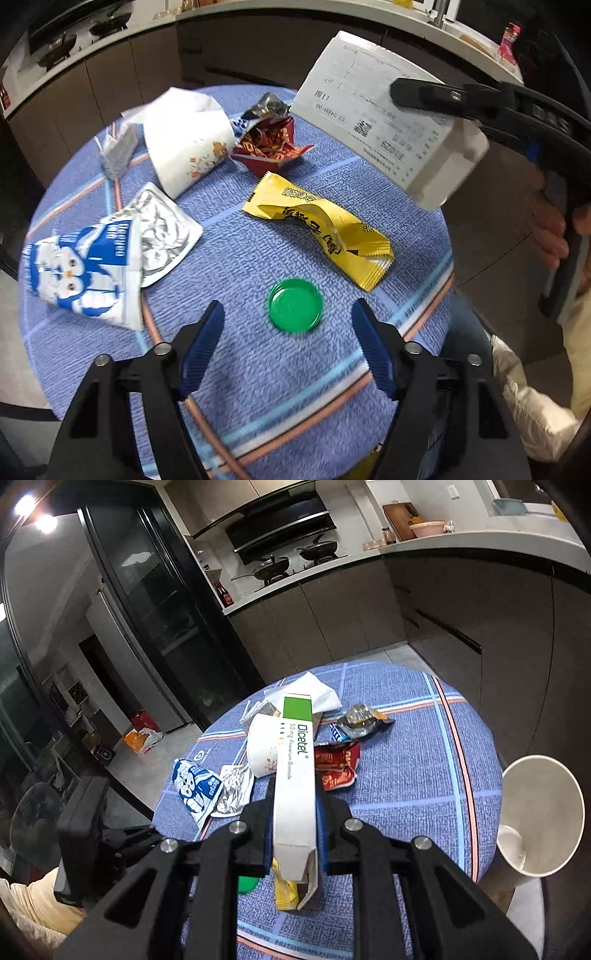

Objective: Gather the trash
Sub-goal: 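Grasp the green bottle cap with the left tool while the right tool holds the box, then carry box and cap over the white bin and open both tools, then grasp the yellow wrapper with the right tool while the left tool grasps the blue milk bag, then carry the wrapper and milk bag with both tools over the white bin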

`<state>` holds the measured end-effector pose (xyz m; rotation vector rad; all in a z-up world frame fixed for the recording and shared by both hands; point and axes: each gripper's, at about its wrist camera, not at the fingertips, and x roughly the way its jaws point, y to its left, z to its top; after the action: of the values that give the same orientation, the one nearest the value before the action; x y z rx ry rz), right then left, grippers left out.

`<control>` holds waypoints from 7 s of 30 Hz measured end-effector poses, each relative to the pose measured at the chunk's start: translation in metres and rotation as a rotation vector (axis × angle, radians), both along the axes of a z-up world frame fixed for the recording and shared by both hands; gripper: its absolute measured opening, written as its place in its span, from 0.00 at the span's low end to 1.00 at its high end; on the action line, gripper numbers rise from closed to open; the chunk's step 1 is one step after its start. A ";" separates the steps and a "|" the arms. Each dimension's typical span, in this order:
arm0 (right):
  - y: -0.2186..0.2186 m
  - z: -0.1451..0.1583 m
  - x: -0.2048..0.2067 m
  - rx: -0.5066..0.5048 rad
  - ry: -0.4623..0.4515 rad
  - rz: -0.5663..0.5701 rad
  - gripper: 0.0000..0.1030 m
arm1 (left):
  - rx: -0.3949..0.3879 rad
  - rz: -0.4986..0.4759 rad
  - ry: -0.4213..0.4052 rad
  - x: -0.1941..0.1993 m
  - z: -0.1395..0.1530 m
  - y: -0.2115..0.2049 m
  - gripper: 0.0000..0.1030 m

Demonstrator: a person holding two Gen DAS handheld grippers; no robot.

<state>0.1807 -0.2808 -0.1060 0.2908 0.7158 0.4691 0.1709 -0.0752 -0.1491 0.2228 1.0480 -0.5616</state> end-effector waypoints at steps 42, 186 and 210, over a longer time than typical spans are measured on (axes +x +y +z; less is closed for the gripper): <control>-0.114 0.031 -0.029 -0.072 -0.080 -0.263 0.18 | -0.261 -0.121 -0.112 0.070 0.096 -0.108 0.33; 0.035 -0.012 -0.046 -0.148 -0.003 -0.089 0.10 | -0.251 0.226 -0.188 0.051 0.127 0.071 0.02; -0.223 -0.124 0.018 -0.127 0.301 -0.443 0.10 | -0.155 -0.118 -0.001 0.132 0.051 -0.251 0.02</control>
<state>0.1985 -0.5043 -0.2304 0.3930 0.9405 -0.0446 0.3027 -0.3259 -0.0985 0.1487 0.9892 -0.7463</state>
